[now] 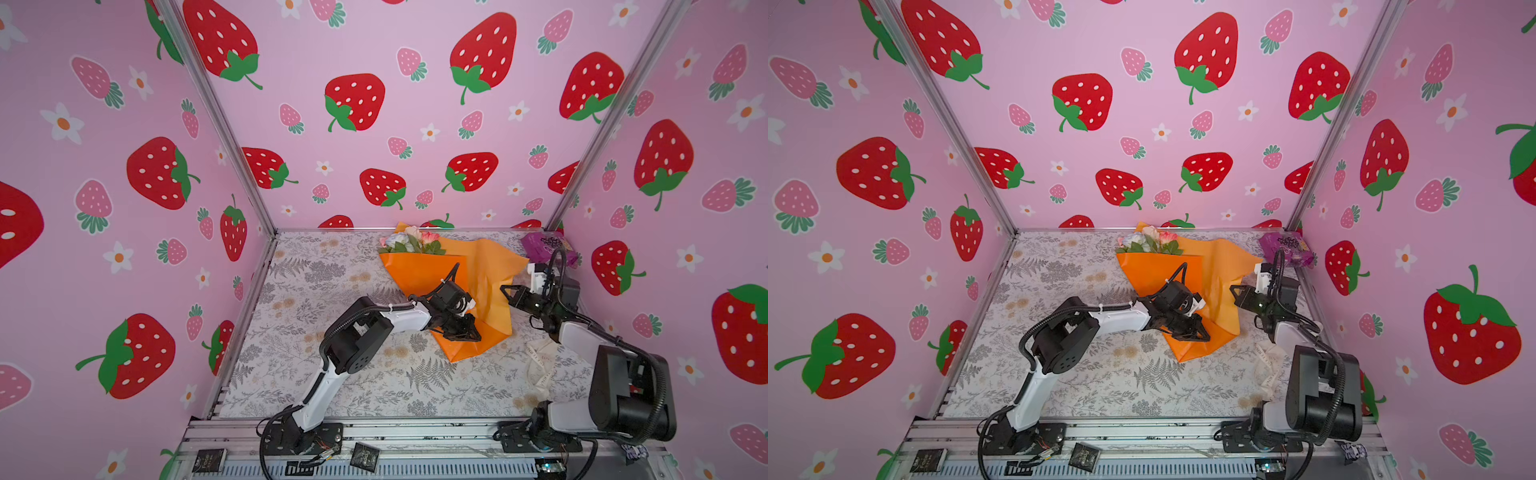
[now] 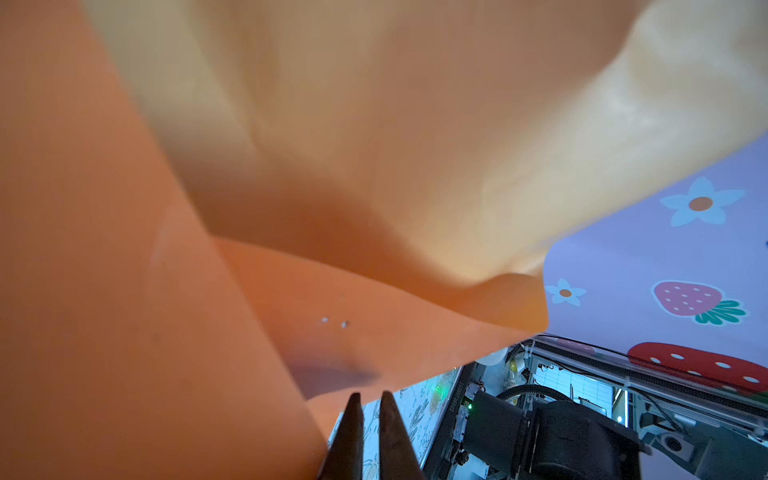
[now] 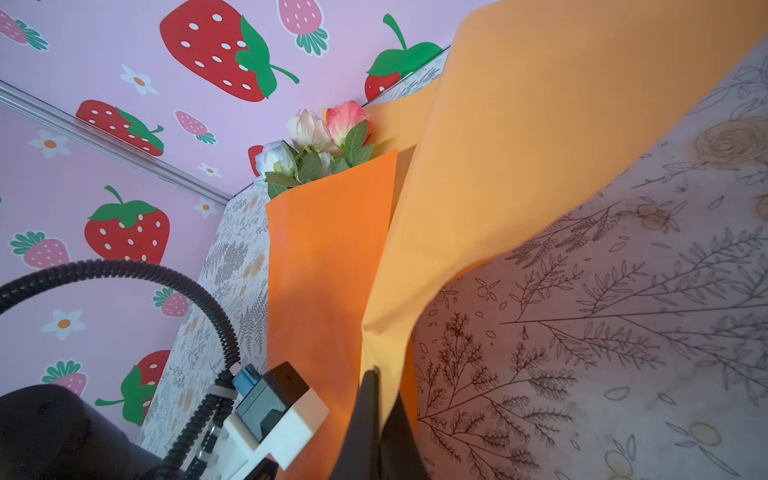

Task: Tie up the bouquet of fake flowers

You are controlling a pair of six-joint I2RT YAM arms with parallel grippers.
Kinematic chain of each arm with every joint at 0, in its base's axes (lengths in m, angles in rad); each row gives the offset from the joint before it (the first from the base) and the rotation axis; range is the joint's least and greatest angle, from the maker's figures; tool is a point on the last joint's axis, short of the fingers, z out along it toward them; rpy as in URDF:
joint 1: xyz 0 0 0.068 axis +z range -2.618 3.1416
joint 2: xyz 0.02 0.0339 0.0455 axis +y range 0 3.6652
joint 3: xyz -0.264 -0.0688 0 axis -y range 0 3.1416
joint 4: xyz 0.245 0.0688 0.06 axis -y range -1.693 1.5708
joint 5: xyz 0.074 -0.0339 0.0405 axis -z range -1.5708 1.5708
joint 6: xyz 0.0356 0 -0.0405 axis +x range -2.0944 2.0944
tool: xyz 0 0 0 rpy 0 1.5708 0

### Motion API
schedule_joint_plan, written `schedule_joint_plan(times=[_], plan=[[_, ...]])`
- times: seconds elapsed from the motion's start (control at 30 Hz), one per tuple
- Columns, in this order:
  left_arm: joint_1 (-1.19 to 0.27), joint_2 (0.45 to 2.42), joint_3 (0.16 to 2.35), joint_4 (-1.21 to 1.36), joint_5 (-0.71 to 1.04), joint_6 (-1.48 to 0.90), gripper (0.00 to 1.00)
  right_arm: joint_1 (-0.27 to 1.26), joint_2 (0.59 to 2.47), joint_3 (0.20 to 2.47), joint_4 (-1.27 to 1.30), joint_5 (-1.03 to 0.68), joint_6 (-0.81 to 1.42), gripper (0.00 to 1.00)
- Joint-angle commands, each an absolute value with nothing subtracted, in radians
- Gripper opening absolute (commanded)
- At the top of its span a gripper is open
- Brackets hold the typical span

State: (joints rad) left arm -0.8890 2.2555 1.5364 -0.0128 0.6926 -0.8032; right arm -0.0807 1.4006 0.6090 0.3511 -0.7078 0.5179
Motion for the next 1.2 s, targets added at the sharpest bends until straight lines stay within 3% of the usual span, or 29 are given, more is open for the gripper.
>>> schedule_joint_plan(times=[0.0, 0.3, 0.8, 0.97, 1.17], plan=[[-0.903, 2.304, 1.581, -0.003, 0.712, -0.835, 0.12, -0.076, 1.391, 0.643, 0.342, -0.737, 0.498, 0.00], [-0.904, 2.329, 1.568, -0.007, 0.663, -0.850, 0.09, 0.003, 1.363, 0.662, 0.339, -0.718, 0.523, 0.00], [-0.860, 1.957, 1.227, 0.241, 0.515, -0.848, 0.17, 0.186, 1.355, 0.729, 0.265, -0.589, 0.491, 0.00], [-0.812, 1.798, 1.011, 0.337, 0.419, -0.909, 0.18, 0.265, 1.372, 0.769, 0.215, -0.536, 0.457, 0.00], [-0.714, 1.663, 0.876, 0.271, 0.359, -0.913, 0.18, 0.416, 1.431, 0.846, 0.112, -0.401, 0.381, 0.00]])
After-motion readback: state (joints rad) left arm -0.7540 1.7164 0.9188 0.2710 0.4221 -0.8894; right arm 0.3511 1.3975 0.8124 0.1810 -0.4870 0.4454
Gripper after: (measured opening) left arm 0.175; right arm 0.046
